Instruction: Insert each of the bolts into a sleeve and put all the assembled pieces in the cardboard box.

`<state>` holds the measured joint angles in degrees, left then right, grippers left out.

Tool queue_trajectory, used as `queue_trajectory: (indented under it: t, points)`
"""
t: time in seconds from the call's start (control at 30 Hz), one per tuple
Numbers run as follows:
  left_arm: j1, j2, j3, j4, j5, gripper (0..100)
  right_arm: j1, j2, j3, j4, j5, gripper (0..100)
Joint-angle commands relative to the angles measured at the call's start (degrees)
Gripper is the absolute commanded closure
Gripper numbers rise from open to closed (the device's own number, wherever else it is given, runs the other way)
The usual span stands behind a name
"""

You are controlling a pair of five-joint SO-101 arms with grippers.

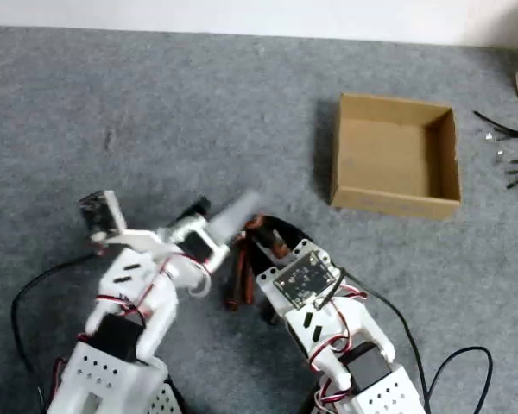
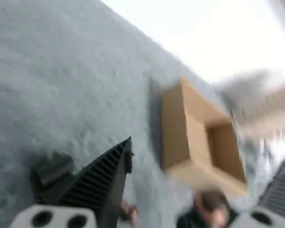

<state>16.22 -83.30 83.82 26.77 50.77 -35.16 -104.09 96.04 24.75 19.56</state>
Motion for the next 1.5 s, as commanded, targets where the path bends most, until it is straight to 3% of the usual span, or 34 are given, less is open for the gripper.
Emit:
queue_trajectory:
  t: [0.0, 0.17, 0.43, 0.57, 0.77, 0.9, 1.07, 1.33, 1.47]
  points:
    - [-8.0, -0.4, -1.5, -3.9, 4.0, 63, 1.2, -1.2, 5.3, -1.6, -0.2, 99.5]
    - [-10.9, -0.4, -0.3, -5.3, 0.5, 72, 5.1, -1.2, 5.3, -2.0, -0.2, 99.5]
    - [-10.9, -0.4, 1.8, -5.3, -23.1, 99, 9.6, -1.2, 5.3, -2.0, -0.3, 99.5]
    - [-11.7, -0.4, 1.8, -4.1, -32.7, 100, 12.4, -1.2, 5.3, -2.0, -0.4, 99.5]
    - [-14.9, -0.3, -1.9, 6.9, -52.0, 99, 14.4, -0.8, 5.3, -1.4, -0.5, 99.5]
    - [-14.9, 0.1, -0.9, 7.5, -52.4, 99, 14.7, -0.9, 5.3, 2.2, -0.3, 99.5]
    - [-14.8, 0.1, 4.2, 0.6, -52.7, 99, 19.3, -0.9, 5.3, 2.3, -0.2, 99.5]
    - [-14.6, 0.1, 5.0, 0.2, -52.7, 99, 22.8, -0.6, 1.6, 1.5, -0.2, 99.5]
    - [-14.6, 0.1, 5.1, 0.2, -52.7, 99, 22.9, 8.4, -5.9, -0.5, -0.4, 99.5]
